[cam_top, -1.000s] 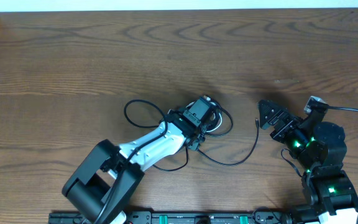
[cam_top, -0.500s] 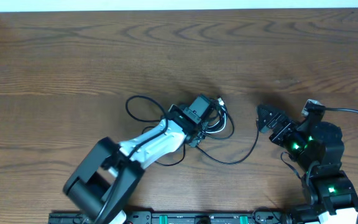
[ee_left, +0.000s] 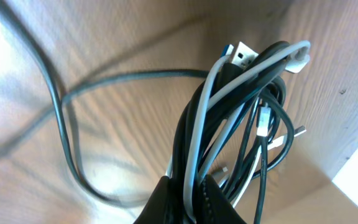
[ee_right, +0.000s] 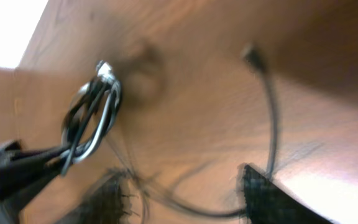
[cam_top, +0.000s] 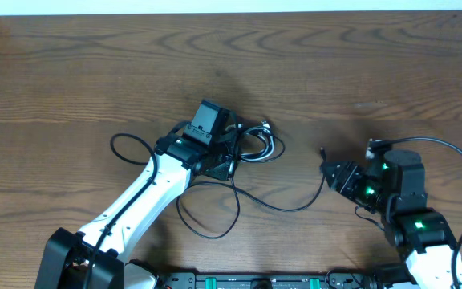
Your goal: Untangle cables
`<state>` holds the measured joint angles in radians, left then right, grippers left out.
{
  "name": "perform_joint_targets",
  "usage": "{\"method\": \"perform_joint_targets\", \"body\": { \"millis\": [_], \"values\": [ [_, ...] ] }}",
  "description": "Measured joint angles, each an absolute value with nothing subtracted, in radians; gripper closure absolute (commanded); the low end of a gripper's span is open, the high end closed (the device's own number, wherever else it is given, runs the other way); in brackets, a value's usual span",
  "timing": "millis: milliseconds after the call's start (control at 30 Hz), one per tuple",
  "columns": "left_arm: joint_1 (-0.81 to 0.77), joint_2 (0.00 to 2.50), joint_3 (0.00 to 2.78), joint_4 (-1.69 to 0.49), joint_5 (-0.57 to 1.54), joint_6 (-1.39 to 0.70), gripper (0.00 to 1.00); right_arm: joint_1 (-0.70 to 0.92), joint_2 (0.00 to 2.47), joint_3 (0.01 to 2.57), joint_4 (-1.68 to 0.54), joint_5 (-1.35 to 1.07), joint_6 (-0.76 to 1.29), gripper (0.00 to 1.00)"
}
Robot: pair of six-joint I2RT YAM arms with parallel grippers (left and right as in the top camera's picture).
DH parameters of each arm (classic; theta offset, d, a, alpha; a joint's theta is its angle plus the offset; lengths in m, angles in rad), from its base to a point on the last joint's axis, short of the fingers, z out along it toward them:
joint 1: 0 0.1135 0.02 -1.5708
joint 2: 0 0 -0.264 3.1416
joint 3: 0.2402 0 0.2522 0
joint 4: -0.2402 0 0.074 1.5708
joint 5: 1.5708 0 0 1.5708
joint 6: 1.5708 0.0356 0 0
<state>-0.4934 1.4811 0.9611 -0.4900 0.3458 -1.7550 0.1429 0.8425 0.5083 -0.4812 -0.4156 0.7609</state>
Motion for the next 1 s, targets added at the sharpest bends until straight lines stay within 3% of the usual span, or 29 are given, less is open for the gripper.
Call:
{"method": "perform_joint_targets", "body": {
  "millis": [233, 433, 600, 1000],
  "values": [
    [-0.495, 1.481, 0.96, -0.381, 0.453, -1.906, 0.92, 0.184, 0.955, 0.508, -0.465, -0.605, 0.878, 0.55],
    [-0.499, 1.481, 0.96, -0.337, 0.496, -1.939, 0.92, 0.286, 1.055, 0.508, -0.258, -0.703, 1.034, 0.44],
    [-0.519, 1.481, 0.96, -0.336, 0.501, -1.942, 0.92, 0.365, 1.114, 0.508, -0.078, -0.702, 1.116, 0.48],
    [-0.524, 1.481, 0.96, -0.336, 0.562, -1.937, 0.92, 0.396, 1.176, 0.508, -0.013, -0.522, 1.219, 0.5]
  ]
}}
